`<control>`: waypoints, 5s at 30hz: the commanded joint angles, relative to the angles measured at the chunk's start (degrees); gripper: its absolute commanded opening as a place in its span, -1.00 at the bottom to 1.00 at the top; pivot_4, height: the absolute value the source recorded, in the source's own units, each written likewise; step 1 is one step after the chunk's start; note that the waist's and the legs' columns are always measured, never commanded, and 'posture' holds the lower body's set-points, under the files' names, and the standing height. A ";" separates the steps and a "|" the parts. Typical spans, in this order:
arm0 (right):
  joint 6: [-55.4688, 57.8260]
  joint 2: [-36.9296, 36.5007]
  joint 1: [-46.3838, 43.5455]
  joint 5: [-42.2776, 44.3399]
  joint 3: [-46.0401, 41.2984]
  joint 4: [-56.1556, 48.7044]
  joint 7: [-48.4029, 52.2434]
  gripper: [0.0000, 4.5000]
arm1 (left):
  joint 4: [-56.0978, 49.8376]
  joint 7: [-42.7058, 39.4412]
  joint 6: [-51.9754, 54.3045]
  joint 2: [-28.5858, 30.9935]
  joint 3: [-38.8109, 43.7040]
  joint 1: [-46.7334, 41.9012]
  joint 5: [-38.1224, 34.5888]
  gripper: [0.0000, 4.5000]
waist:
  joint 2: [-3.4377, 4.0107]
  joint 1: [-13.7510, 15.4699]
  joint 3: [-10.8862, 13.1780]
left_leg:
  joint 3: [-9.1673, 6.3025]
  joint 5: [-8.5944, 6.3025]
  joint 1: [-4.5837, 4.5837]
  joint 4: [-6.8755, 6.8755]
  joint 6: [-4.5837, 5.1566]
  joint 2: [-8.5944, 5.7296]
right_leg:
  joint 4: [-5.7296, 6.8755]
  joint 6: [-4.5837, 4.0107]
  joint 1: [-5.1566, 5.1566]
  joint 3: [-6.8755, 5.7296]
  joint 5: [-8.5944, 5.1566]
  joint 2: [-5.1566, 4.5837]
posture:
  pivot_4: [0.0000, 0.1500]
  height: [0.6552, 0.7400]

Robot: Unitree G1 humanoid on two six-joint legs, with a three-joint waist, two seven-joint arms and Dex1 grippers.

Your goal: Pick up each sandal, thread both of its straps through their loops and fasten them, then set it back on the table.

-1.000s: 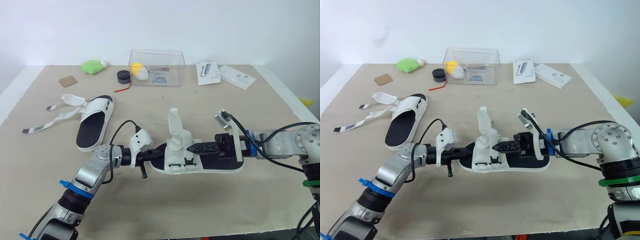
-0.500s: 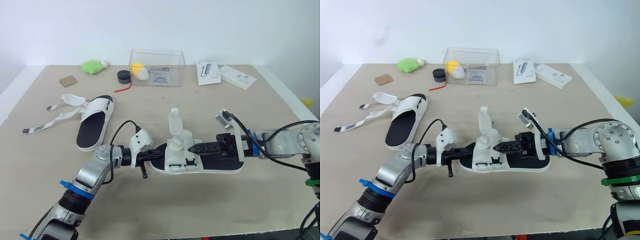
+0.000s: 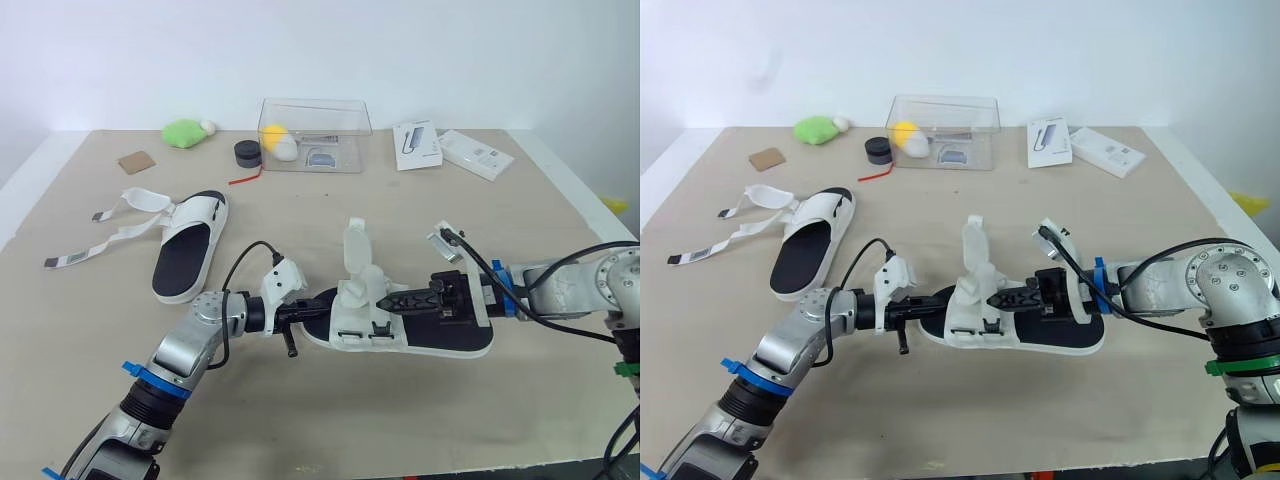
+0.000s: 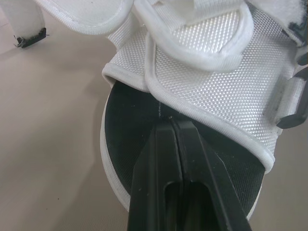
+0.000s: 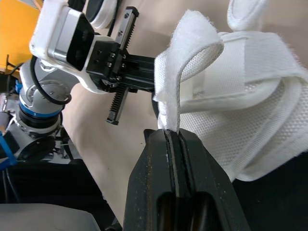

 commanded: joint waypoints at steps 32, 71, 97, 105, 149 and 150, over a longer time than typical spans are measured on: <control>2.98 1.52 -4.90 1.63 0.55 5.00 2.89 -0.99 | 1.87 0.96 1.06 -0.16 -1.92 2.63 2.11 -1.00 | 0.01 0.00 0.00 | 0.03 0.00 0.00 0.01 0.01 -0.01 | 0.00 0.02 0.00 0.02 0.00 -0.02 | 1.00 1.00; -0.72 -5.35 3.14 -2.80 -1.29 -12.05 6.13 -0.99 | 2.39 1.38 0.82 -0.53 -1.91 2.56 2.06 -1.00 | 0.06 0.03 -0.04 | 0.01 -0.15 0.00 0.01 0.25 0.00 | 0.03 0.00 -0.01 -0.01 -0.13 0.00 | 1.00 1.00; -0.91 -4.55 16.57 -17.51 -9.79 -18.29 18.63 0.96 | 3.64 0.96 0.65 -0.73 -1.88 1.67 2.07 -1.00 | 0.26 0.12 -0.31 | 0.03 -0.17 0.07 0.15 0.26 -0.03 | 0.07 0.01 0.05 0.00 -0.13 0.00 | 1.00 1.00; -1.40 -0.46 13.50 -15.52 -8.53 -16.58 13.83 0.96 | 3.64 0.94 0.69 -0.70 -1.79 1.65 2.06 -1.00 | 0.25 -0.01 -0.35 | 0.02 -0.14 0.12 0.26 0.28 0.00 | 0.09 -0.03 0.07 0.01 0.02 0.04 | 1.00 1.00; -1.28 -5.23 33.42 -25.75 -8.98 -30.85 24.72 -0.98 | 3.01 0.93 0.63 -0.53 -1.96 2.70 2.12 -1.00 | 0.30 0.06 -0.53 | -0.02 -0.14 0.08 0.16 0.27 -0.01 | 0.07 -0.05 0.05 -0.01 -0.07 0.03 | 1.00 1.00; -1.70 -5.78 34.07 -27.03 -9.10 -31.68 26.48 -0.98 | 2.99 0.94 0.64 -0.54 -1.97 2.71 2.13 -1.00 | 0.30 0.07 -0.53 | -0.02 -0.14 0.07 0.16 0.26 -0.01 | 0.07 -0.05 0.05 -0.02 -0.09 0.03 | 1.00 1.00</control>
